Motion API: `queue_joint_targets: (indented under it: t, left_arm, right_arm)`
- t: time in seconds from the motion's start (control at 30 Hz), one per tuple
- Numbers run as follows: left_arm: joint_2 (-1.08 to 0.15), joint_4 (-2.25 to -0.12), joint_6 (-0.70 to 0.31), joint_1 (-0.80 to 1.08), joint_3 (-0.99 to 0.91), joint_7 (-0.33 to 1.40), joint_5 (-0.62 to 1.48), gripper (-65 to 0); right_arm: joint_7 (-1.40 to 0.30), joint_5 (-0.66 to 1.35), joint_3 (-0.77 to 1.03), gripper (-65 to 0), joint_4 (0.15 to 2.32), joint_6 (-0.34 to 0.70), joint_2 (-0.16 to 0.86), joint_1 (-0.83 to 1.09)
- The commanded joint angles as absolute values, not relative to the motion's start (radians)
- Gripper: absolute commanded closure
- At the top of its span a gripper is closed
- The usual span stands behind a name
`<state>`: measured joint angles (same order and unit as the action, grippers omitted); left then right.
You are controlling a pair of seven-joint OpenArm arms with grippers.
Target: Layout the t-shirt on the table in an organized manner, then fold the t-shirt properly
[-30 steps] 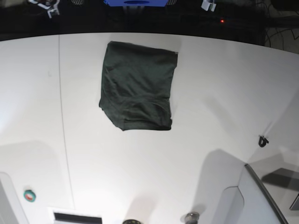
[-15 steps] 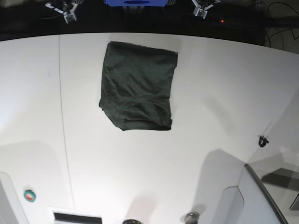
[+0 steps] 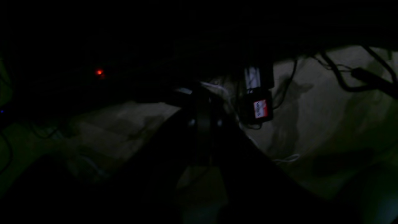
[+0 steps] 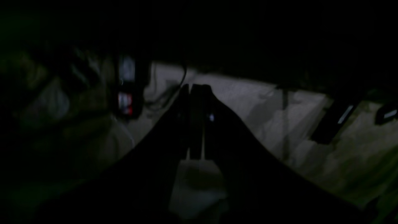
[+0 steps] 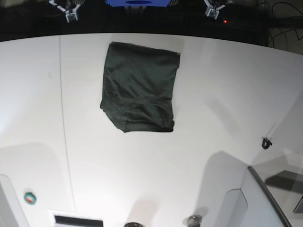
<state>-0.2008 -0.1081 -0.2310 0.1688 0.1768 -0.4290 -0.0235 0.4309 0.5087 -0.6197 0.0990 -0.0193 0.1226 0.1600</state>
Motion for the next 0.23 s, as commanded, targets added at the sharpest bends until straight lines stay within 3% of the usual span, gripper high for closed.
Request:
queue_joint_targets:
  t: [0.0, 0.2]
  left_arm:
    - [-0.214, -0.108, -0.213, 0.165, 0.177, -0.441, -0.022, 0.0]
    - [-0.214, -0.108, -0.171, 0.159, 0.177, -0.441, -0.022, 0.0]
  right_arm:
    - [0.437, 0.512, -0.593, -0.5, 0.097, -0.024, 0.134, 0.174]
    - [0.437, 0.507, -0.545, -0.3, 0.102, -0.024, 0.137, 0.168]
